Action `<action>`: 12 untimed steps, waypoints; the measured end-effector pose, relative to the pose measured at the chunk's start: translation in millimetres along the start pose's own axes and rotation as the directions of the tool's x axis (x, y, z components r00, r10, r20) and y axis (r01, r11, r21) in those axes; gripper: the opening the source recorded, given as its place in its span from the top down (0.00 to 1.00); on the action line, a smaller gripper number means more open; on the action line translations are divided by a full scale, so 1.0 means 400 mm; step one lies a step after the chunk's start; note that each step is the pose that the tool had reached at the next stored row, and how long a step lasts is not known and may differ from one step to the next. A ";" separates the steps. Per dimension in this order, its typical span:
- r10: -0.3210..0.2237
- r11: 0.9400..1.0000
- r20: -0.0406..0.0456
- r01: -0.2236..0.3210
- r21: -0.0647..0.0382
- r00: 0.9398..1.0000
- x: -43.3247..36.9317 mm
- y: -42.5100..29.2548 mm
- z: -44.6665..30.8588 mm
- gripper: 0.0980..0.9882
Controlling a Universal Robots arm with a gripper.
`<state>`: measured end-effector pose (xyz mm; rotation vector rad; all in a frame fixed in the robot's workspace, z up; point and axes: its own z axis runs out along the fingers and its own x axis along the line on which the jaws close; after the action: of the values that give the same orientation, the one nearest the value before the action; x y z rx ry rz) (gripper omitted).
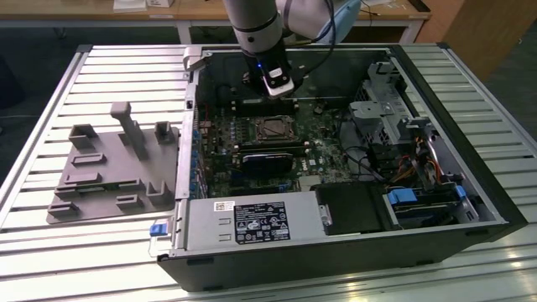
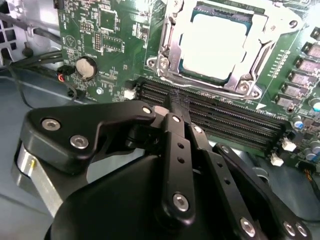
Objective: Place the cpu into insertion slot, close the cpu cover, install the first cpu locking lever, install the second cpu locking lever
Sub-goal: 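Install the first cpu locking lever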
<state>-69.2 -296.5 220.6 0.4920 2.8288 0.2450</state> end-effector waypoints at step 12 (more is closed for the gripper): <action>0.008 0.999 -0.054 -0.006 0.037 0.999 -0.016 -0.005 0.004 1.00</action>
<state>-63.5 -300.2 220.0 0.5110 2.8892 0.2106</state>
